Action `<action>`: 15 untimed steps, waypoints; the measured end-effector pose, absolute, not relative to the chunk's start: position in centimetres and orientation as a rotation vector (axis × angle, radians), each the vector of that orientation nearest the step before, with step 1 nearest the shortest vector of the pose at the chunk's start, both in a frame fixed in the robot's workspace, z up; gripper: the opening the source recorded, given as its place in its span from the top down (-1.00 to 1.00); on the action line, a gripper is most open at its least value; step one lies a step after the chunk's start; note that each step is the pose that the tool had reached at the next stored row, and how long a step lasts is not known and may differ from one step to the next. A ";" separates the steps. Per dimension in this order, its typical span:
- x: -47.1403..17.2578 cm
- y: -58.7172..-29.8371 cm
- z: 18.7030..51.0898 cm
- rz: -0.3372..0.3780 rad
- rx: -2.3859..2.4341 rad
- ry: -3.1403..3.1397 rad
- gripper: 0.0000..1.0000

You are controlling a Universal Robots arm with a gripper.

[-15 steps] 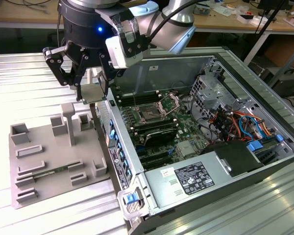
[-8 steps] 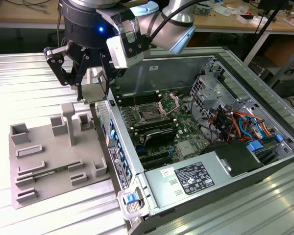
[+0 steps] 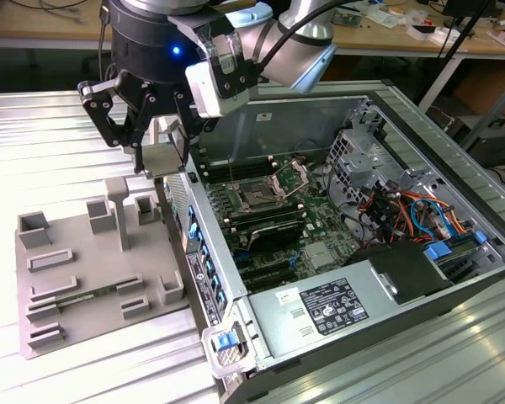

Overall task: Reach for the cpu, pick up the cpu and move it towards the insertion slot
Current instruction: 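Pick up the cpu and move it towards the insertion slot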

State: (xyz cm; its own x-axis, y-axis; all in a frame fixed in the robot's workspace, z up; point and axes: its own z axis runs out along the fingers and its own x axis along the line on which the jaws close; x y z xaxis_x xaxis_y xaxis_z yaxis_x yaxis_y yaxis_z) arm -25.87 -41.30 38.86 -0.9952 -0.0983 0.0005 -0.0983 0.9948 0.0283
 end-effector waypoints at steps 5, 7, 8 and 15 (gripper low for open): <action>-25.7 -41.3 38.9 -0.044 0.154 -3.136 -0.09; -25.7 -41.3 38.9 -0.044 0.155 -3.136 -0.09; -25.7 -41.3 38.9 -0.044 0.155 -3.136 -0.09; -25.5 -41.3 38.9 -0.044 0.154 -3.136 -0.09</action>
State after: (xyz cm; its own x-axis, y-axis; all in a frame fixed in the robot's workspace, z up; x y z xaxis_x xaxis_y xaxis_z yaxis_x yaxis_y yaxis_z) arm -25.52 -41.30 38.86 -0.9952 -0.0983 0.0005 -0.0982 0.9948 0.0283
